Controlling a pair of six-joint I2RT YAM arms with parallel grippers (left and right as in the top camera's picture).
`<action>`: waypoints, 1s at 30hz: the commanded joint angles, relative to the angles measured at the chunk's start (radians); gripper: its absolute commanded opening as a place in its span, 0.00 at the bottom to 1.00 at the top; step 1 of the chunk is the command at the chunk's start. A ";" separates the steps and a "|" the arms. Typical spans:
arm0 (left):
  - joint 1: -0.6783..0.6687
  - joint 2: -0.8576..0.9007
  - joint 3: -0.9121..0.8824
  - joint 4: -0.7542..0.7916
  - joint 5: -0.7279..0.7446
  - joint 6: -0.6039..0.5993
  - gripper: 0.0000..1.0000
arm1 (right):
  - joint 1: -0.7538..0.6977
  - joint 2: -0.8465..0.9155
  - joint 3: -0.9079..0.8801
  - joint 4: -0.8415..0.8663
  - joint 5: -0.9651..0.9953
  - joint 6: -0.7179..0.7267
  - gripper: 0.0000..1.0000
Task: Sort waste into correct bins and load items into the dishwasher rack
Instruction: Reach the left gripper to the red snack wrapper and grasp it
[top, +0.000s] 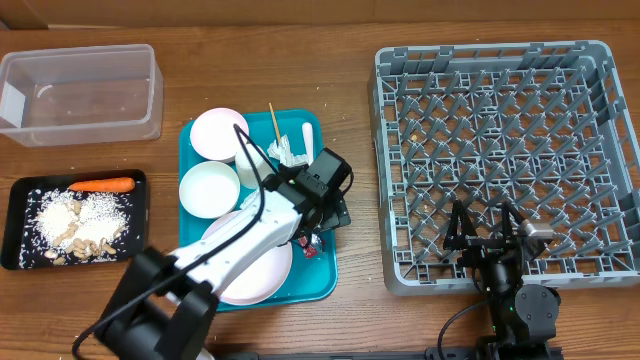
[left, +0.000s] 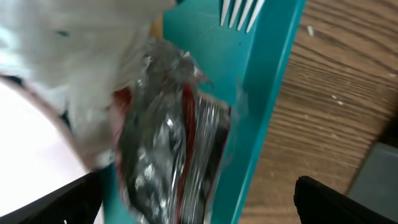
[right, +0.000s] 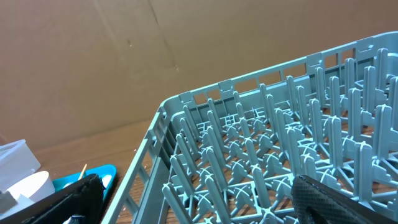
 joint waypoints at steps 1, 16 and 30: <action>-0.001 0.026 -0.011 0.012 0.002 -0.002 0.99 | -0.006 -0.012 -0.010 0.006 0.013 -0.003 1.00; -0.001 0.026 -0.011 -0.019 -0.030 0.005 0.56 | -0.006 -0.012 -0.010 0.006 0.013 -0.003 1.00; -0.001 0.008 0.076 -0.154 -0.036 0.006 0.04 | -0.006 -0.012 -0.010 0.006 0.013 -0.003 1.00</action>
